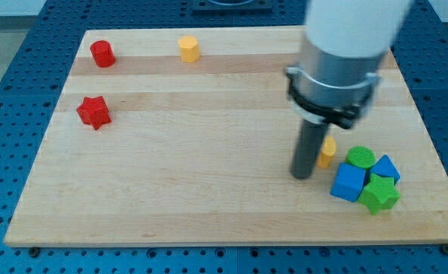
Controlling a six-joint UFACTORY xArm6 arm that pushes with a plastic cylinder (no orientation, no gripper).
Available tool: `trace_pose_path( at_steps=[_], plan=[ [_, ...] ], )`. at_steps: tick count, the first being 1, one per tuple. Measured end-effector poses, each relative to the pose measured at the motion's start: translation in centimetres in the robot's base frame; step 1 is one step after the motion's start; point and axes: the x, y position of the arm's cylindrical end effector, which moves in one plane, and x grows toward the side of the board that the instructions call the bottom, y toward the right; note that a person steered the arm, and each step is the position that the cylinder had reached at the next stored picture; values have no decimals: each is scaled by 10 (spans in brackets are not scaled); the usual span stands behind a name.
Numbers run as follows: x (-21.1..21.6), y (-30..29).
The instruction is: Place red star on left side of yellow heart
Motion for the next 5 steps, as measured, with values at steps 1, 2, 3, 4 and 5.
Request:
trace_pose_path(
  at_steps=[1, 2, 3, 4, 5],
  plan=[
    [-11, -17],
    [-48, -17],
    [-48, -5],
    [-48, -3],
    [-36, 9]
  ],
)
